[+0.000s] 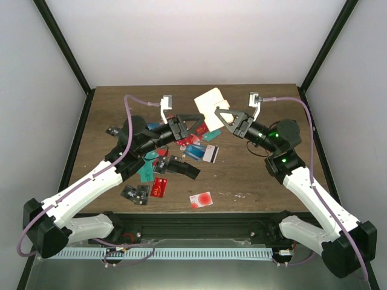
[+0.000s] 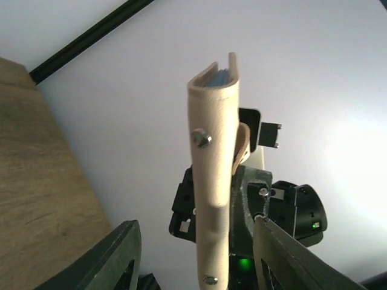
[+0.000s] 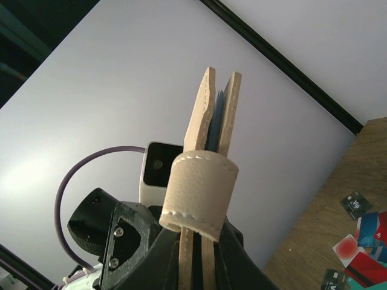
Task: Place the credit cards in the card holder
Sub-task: Open the card holder at the center of the board.
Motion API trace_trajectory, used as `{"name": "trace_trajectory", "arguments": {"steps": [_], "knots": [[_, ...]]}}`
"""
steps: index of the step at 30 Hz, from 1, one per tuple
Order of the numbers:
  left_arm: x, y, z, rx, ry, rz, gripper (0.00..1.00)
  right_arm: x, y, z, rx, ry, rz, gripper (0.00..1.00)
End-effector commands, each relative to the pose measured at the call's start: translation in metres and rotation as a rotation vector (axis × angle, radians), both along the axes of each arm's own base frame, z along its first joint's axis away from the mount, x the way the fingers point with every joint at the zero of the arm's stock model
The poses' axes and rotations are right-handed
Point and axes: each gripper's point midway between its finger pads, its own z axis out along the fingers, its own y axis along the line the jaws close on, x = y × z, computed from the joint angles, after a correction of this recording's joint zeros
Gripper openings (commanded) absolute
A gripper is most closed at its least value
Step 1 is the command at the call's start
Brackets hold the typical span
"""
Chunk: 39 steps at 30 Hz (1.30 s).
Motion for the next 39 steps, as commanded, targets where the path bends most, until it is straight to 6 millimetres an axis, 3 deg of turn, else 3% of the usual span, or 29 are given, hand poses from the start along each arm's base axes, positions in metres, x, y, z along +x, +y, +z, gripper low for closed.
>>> {"name": "trace_trajectory", "arguments": {"steps": [1,6,10,12,13,14,16,17,19,27,39], "knots": [[-0.003,0.003,0.018,-0.063,-0.042,-0.009,0.49,-0.013,-0.001,0.013,0.015,-0.058,0.030,0.01],[0.004,-0.005,0.022,-0.065,-0.055,-0.011,0.36,-0.019,0.005,0.005,-0.008,-0.042,0.091,0.01],[0.008,-0.011,0.022,-0.059,-0.056,-0.029,0.08,-0.021,0.005,0.001,-0.019,-0.035,0.094,0.01],[0.009,-0.012,0.020,-0.052,-0.050,-0.024,0.04,-0.022,0.004,-0.002,-0.029,-0.030,0.092,0.03],[0.009,-0.011,0.019,-0.047,-0.048,-0.020,0.04,-0.022,0.004,-0.005,-0.040,-0.023,0.090,0.11],[0.009,-0.010,0.017,-0.040,-0.049,-0.012,0.04,-0.021,0.004,-0.006,-0.058,-0.012,0.078,0.29],[0.010,-0.006,0.014,-0.004,-0.056,0.011,0.04,-0.012,0.001,-0.013,-0.146,0.025,0.019,0.75],[0.010,-0.004,0.012,0.023,-0.060,0.023,0.04,-0.006,-0.002,-0.020,-0.211,0.050,-0.027,0.86],[0.013,0.000,0.001,0.112,-0.062,0.045,0.04,0.001,-0.010,-0.032,-0.338,0.050,-0.102,0.98],[0.014,0.003,-0.033,0.371,-0.068,0.029,0.04,0.019,-0.031,-0.071,-0.717,0.083,-0.199,1.00],[0.015,-0.009,-0.042,0.464,-0.071,-0.046,0.04,0.025,-0.016,-0.087,-0.820,0.088,-0.128,0.91]]}}
